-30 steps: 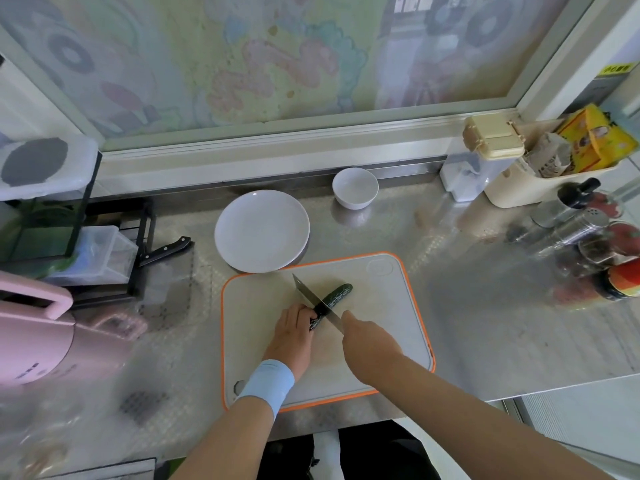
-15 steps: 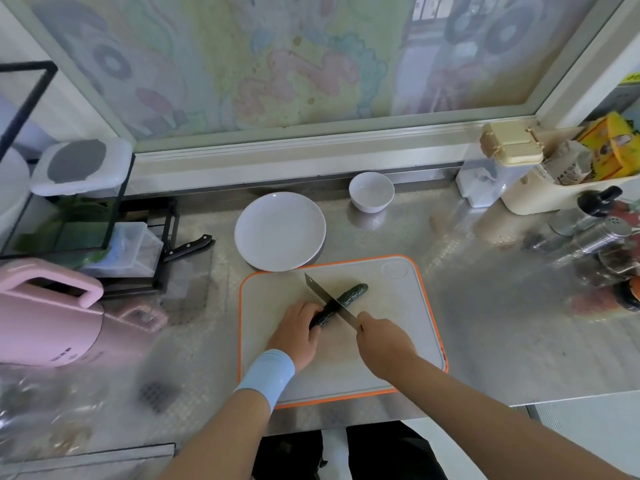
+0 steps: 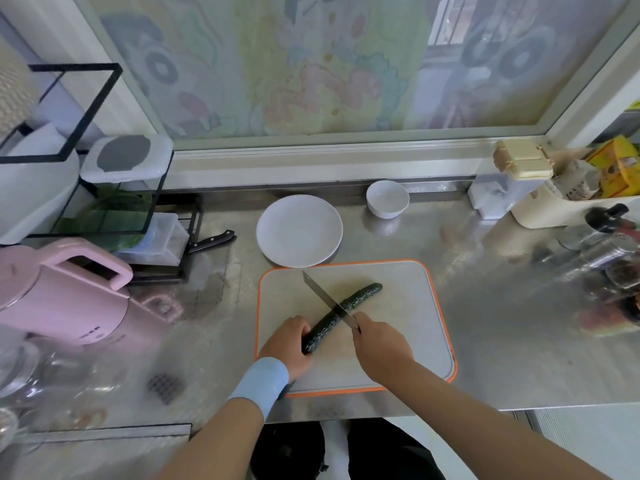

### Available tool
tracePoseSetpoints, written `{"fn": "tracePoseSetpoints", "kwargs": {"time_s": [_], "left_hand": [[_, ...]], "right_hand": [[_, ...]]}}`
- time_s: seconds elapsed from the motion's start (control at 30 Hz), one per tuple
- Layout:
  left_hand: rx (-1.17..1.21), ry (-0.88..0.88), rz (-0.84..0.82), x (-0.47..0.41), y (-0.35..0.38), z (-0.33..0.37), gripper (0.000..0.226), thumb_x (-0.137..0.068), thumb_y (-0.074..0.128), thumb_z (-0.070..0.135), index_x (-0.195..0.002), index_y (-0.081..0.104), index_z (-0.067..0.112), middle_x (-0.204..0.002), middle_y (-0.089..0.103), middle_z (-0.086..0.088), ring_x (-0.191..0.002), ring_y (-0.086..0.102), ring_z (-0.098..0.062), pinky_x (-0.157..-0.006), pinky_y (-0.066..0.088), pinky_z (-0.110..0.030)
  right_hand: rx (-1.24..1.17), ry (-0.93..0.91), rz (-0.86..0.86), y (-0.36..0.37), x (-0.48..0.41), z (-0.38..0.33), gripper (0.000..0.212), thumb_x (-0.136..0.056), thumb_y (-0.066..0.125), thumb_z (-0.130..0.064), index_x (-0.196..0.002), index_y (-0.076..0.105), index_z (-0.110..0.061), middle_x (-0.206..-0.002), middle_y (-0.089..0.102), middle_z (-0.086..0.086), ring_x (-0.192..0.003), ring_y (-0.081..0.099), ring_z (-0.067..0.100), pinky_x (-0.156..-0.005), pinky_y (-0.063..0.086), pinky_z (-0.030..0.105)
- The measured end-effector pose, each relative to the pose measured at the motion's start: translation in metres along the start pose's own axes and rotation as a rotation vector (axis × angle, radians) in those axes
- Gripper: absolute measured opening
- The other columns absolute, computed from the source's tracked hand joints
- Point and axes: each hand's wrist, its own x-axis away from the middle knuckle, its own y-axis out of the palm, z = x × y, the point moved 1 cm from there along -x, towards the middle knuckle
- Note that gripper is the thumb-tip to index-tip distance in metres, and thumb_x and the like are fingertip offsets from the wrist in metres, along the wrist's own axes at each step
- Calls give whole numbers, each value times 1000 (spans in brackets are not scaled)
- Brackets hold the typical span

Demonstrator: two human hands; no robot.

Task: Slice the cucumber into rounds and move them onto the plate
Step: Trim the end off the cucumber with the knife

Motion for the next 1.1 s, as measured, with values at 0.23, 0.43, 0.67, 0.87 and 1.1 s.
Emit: {"fn": "tracePoseSetpoints", "kwargs": {"time_s": [0.23,0.43,0.67,0.87,1.1], "left_hand": [[83,-2,33,-2,-4,-3,34,-76,70,33,-103,49,30,-103,49,12,-93,53,-10,-82,45,-28],[59,-1,36,23,0,-25,29,-75,63,23,-100,49,29,-102,45,11,-92,51,-9,-81,46,-26],[71,4,14,21,-10,-27,27,-79,69,31,-103,57,26,-98,49,11,-89,53,-8,-80,43,-21],[69,-62,-34,14,-15,-22,28,-76,73,28,-102,63,25,-98,60,9,-85,57,-10,-60,42,-17],[115,-99,-58,14,-17,-20,27,-75,74,27,-100,62,27,-95,61,10,-81,58,-9,-53,41,-16]], "right_hand": [[-2,-39,-21,7,5,-16,18,-104,29,-26,-112,44,-19,-74,47,1,-67,45,27,-47,23,31],[26,-59,-63,21,15,-32,22,-105,28,-26,-115,45,-16,-76,51,4,-66,46,27,-48,27,32],[76,-27,-64,24,27,-44,16,-102,32,-18,-113,42,-19,-77,54,5,-65,49,26,-45,27,31],[156,27,-74,26,35,-41,20,-95,41,-7,-112,40,-18,-73,51,2,-63,51,27,-42,26,31],[218,35,-152,22,24,-49,45,-88,41,5,-127,36,-16,-76,51,6,-68,53,28,-51,38,32]]}}
